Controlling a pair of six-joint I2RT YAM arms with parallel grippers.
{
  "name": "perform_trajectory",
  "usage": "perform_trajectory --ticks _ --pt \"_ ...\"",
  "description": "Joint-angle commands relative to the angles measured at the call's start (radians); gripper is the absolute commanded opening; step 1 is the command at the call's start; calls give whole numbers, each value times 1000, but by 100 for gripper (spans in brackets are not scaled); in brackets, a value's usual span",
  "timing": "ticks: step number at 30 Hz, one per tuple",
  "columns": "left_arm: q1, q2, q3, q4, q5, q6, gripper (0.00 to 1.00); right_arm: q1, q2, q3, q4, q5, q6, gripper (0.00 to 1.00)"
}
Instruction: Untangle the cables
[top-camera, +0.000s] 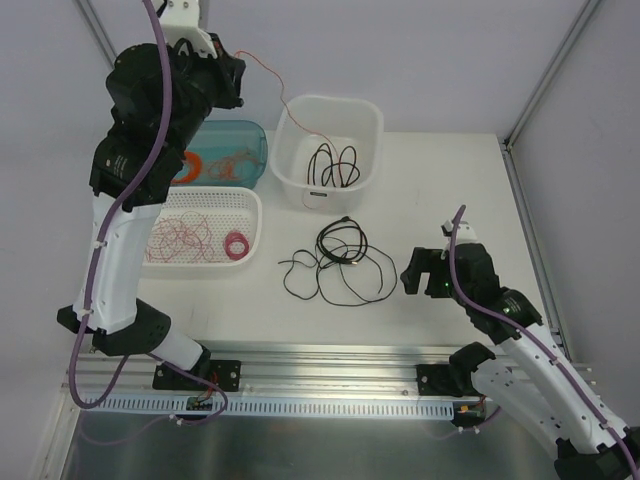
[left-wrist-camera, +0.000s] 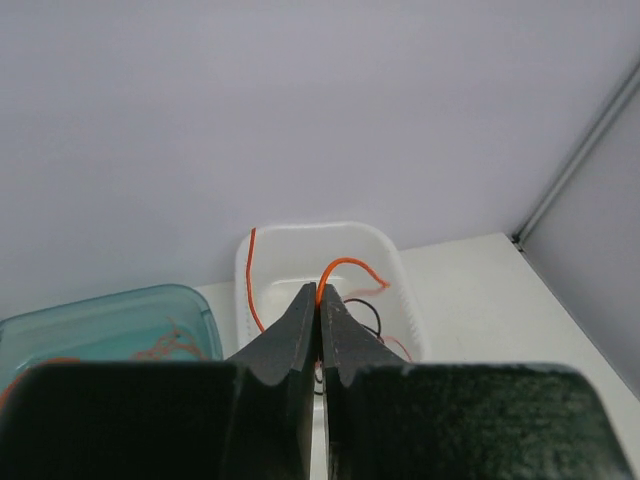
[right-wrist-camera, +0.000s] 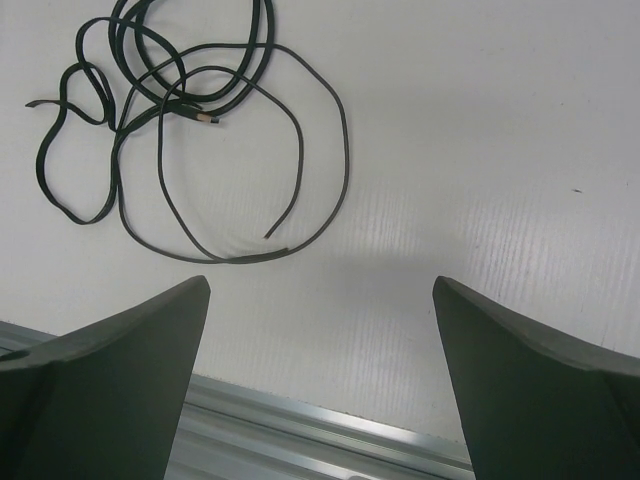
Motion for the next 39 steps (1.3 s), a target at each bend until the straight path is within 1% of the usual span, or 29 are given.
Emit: perform_trajectory --ticks 1,5,7,8,14,21,28,30,39 --pt "96 -25 38 16 67 -79 0 -5 -1 -8 35 -14 10 100" --pt "191 -30 30 21 118 -116 0 -4 5 -11 38 -15 9 100" --pt "214 -25 24 30 96 -101 0 -5 10 -13 47 -17 7 100" --pt "244 -21 22 31 92 -91 0 -4 13 -16 47 -20 9 99" --pt "373 42 33 62 112 -93 0 -4 42 -10 61 -38 6 100" --pt "479 143 62 90 145 -116 0 -5 73 -7 68 -49 -8 100" --pt "531 231 79 120 148 -116 0 -4 119 -5 82 -54 -13 100" --pt "538 254 88 122 168 -127 0 -5 133 -5 90 -57 -14 100" --pt "539 239 133 169 268 -217 0 -5 189 13 96 -29 -39 100"
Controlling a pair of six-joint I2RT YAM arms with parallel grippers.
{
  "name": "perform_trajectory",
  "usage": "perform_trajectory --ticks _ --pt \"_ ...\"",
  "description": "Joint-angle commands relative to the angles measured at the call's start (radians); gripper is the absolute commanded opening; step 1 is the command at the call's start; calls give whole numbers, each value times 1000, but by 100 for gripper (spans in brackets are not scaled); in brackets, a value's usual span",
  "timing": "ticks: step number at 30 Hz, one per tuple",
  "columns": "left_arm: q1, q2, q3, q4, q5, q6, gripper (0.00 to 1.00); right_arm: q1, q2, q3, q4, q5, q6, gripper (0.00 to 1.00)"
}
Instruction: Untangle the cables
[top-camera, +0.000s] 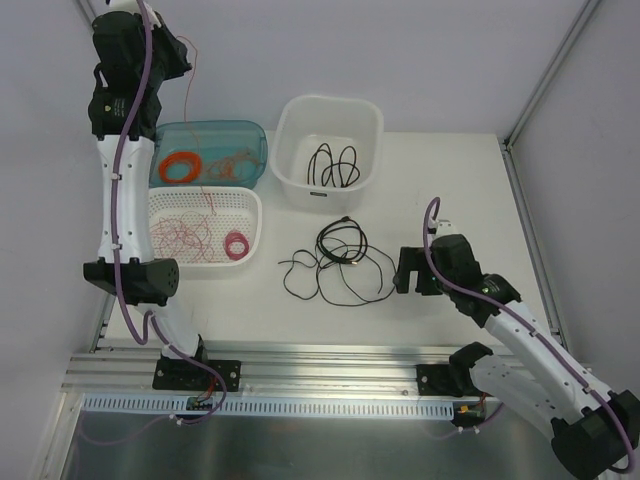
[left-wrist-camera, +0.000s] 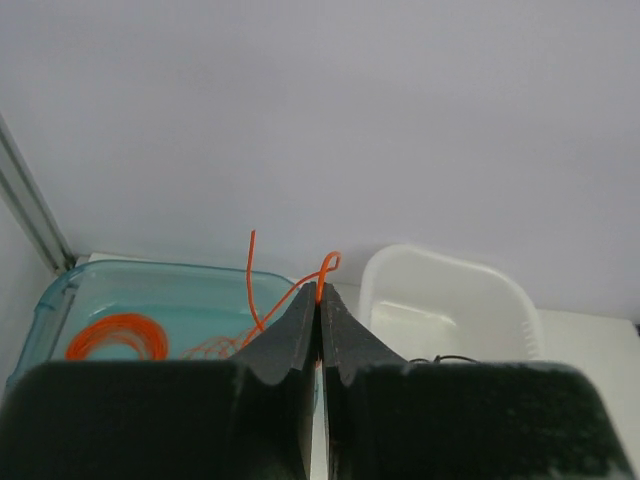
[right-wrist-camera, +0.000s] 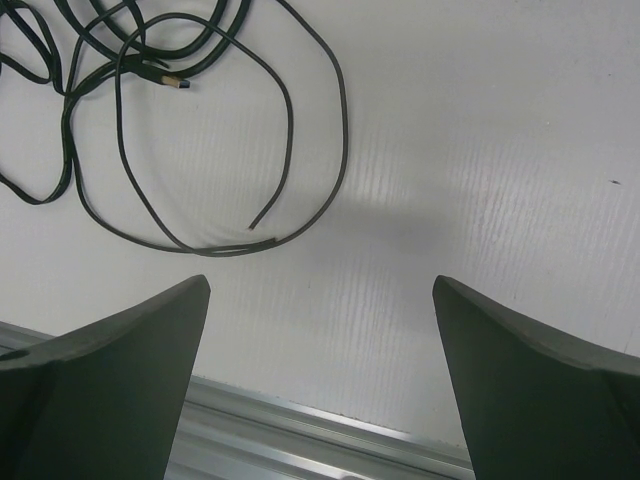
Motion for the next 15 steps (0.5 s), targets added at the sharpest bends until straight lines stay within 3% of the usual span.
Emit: perform_trajectory --ticks 1,7,15 --pt "5 -46 71 107 75 -59 0 -5 27 30 41 9 -24 100" --pt "5 -100 73 176 121 -76 0 -3 58 28 74 -4 -26 100" --pt "5 -55 41 244 44 -19 0 -3 65 30 75 -7 -31 100"
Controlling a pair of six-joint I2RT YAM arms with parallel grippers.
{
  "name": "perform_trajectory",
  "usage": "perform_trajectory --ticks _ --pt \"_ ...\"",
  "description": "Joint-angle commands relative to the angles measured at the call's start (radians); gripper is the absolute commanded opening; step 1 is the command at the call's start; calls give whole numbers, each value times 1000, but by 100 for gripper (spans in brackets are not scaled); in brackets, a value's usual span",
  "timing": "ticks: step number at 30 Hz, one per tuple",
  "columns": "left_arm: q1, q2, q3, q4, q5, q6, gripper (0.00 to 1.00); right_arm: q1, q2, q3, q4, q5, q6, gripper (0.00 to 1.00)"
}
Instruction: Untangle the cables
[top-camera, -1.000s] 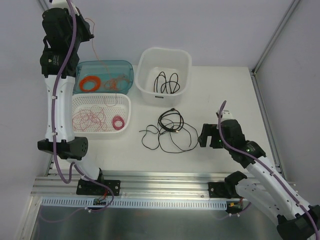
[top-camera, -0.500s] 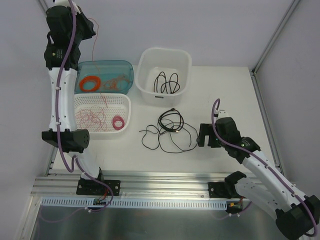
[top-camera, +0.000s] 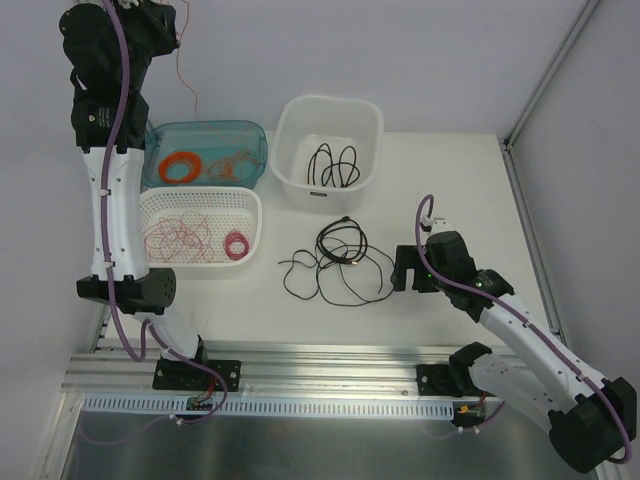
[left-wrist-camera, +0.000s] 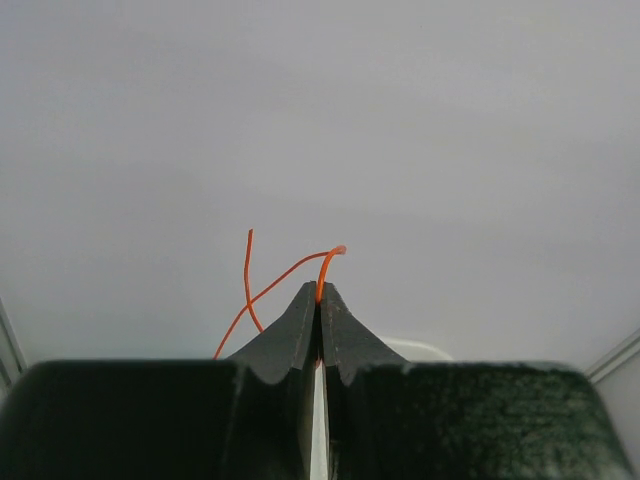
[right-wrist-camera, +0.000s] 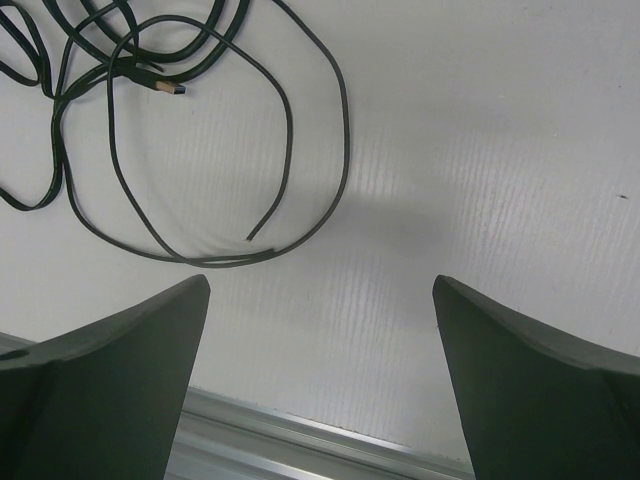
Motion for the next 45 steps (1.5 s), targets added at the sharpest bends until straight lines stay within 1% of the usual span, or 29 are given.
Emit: perform_trajectory --ticks 1,8,11,16,24,25,28,31,34,35,37,38,39,41,42,44,45 --pt "5 23 -6 80 -33 30 0 -3 -5 29 27 -3 -17 100" --pt "5 164 -59 100 -39 62 0 -3 -8 17 16 8 -19 100" --pt "5 190 -127 102 -65 87 0 -5 -2 15 18 11 -19 100" --pt "5 206 -271 110 -67 96 0 -5 11 15 27 6 -19 100" --pt "4 284 -453 111 40 43 5 -3 24 20 39 -14 -14 100" --pt "2 292 -469 110 80 33 8 -5 26 20 39 -15 -16 99" --pt "-10 293 -533 110 117 27 11 -3 26 25 33 -20 -19 100" --pt "-21 264 -593 110 123 29 24 -3 21 29 33 -30 -17 100" --pt "-21 221 -638 108 117 29 32 -3 15 34 33 -41 -13 99" --pt "-21 192 -647 102 101 30 41 -3 12 35 31 -46 -10 100" --pt "-21 154 -682 100 93 24 52 -5 9 38 31 -50 -7 100" --pt "-21 111 -694 99 94 23 59 -3 9 40 31 -53 -3 99" --pt "-26 86 -723 97 102 13 70 -3 6 42 33 -59 0 99" --pt "-35 10 -763 94 110 4 83 -3 9 51 36 -67 4 99" --pt "-42 -16 -811 88 114 3 97 -3 20 52 39 -78 9 99" --pt "-79 -102 -869 85 116 -5 99 -3 32 60 51 -78 16 99" --pt "-96 -132 -932 83 122 -7 99 -2 43 66 56 -127 20 98"
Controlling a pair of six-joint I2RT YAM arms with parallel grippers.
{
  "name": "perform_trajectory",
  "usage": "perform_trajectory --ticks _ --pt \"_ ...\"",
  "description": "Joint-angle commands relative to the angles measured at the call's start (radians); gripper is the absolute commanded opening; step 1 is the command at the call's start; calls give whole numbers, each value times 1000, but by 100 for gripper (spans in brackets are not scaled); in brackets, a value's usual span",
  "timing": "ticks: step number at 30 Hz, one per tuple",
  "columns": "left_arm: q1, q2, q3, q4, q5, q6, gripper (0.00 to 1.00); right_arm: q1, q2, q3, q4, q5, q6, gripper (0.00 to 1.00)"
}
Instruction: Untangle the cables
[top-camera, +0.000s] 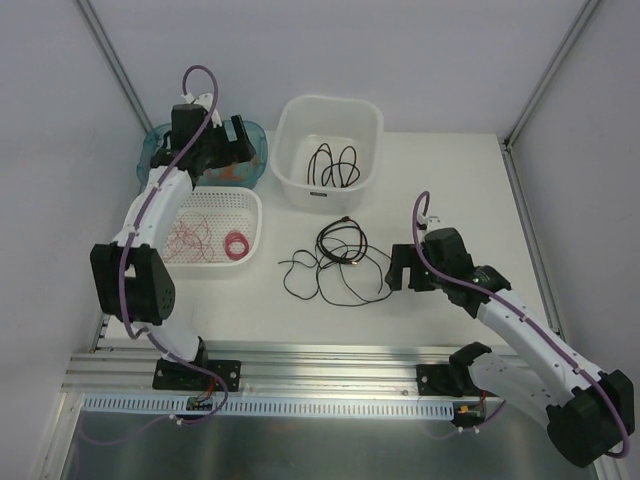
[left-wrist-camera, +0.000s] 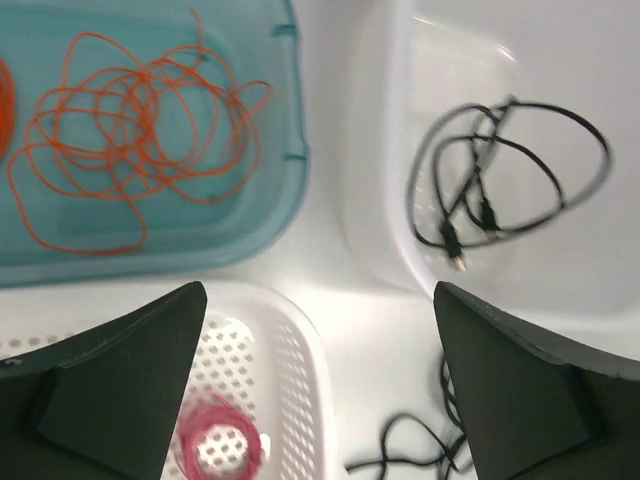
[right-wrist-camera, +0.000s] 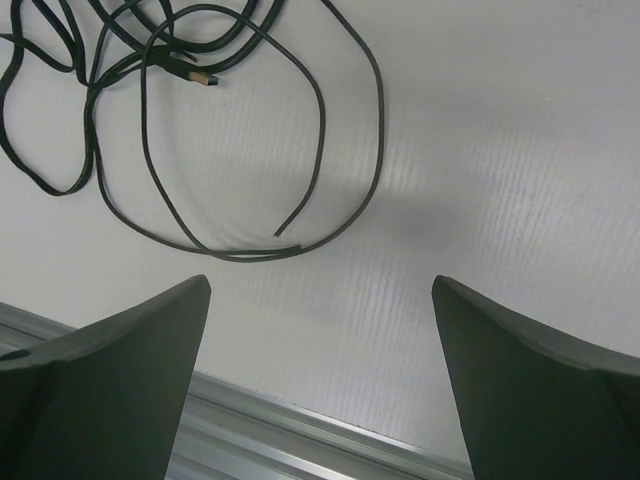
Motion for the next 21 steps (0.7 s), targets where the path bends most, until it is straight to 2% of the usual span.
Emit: perform_trajectory --ticks 1,9,12,15,21 --pt "-90 -186 -115 12 33 -12 99 1 31 60 55 -74 27 97" --pt "-299 -508 -483 -11 15 5 99 112 201 127 83 -89 21 93" --pt "-323 -625 -605 -28 1 20 99 147 282 150 114 -95 24 89" --pt "-326 -743 -715 -34 16 51 99 167 374 173 140 -117 31 82" --pt "-325 -947 -873 -42 -54 102 99 215 578 260 160 -170 39 58"
